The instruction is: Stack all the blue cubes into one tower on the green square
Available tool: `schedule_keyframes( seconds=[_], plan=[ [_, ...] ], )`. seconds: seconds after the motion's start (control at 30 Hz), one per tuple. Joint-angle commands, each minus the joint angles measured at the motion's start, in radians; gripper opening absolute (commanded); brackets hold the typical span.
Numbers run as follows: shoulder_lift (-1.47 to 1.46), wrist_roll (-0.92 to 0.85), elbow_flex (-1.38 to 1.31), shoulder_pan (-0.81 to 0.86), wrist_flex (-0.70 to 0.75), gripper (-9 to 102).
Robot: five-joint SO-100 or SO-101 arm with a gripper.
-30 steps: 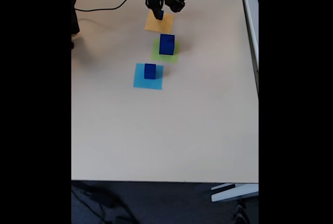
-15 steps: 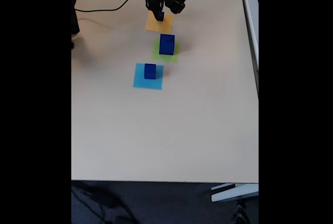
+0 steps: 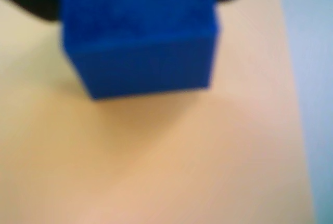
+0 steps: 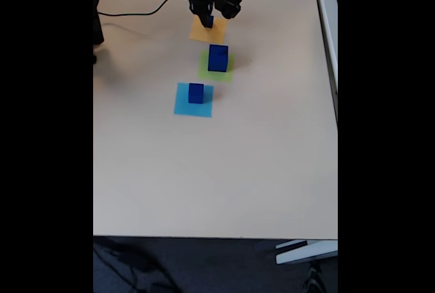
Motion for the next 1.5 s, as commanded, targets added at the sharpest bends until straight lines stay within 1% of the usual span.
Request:
schedule_keyframes(
  seconds=[0.0, 0.27, 0.57, 0.67, 0.77, 0.97, 1.23, 1.47],
  plan=[
    [0.038, -0.017, -0.003, 0.023, -0.017, 11],
    [0.038, -0.028, -0.017, 0.012, -0.048, 26],
    [0.044, -0.089, -0.123, 0.011, -0.063, 28],
    [0.044, -0.156, -0.224, 0.017, -0.066, 33],
    [0.04, -0.239, -0.341, 0.028, -0.077, 34],
    [0.054, -0.367, -0.451, 0.08, -0.069, 33],
    [0.118, -0.451, -0.357, 0.187, -0.072, 29],
    [0.137, -0.459, -0.293, 0.239, -0.08, 27]
  ],
)
